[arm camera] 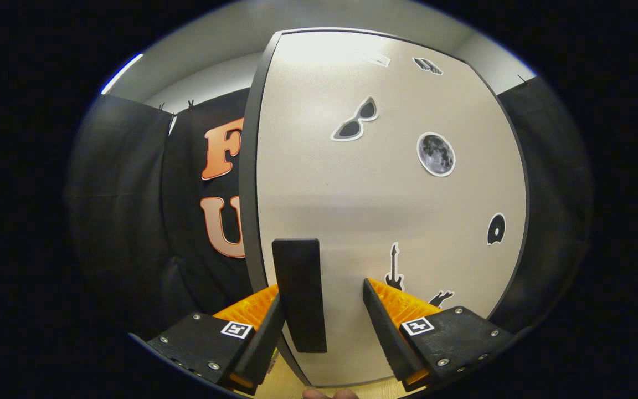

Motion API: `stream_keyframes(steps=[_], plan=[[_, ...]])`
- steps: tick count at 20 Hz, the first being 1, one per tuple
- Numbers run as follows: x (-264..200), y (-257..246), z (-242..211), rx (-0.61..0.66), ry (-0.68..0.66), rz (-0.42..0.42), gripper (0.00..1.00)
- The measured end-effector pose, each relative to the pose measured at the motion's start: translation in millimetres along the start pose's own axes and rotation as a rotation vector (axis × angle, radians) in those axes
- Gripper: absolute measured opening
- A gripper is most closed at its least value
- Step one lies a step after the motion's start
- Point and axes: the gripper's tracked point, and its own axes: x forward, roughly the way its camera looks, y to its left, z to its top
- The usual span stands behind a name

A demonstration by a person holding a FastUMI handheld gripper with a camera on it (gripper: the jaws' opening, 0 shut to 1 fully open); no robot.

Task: Open the shoe cabinet door, grab the shoes and put them into the shoe cabinet, then close the shoe cabinet door.

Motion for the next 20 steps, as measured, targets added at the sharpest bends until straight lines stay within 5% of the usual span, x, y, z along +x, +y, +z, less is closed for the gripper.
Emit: stream_keyframes(steps=[6,20], plan=[[-21.0,-1.1,-1.8,0.117,0.051,-0.003,0.84],[-214.4,-31.9,-19.2,0.016,0.144,-0.119,0.84]])
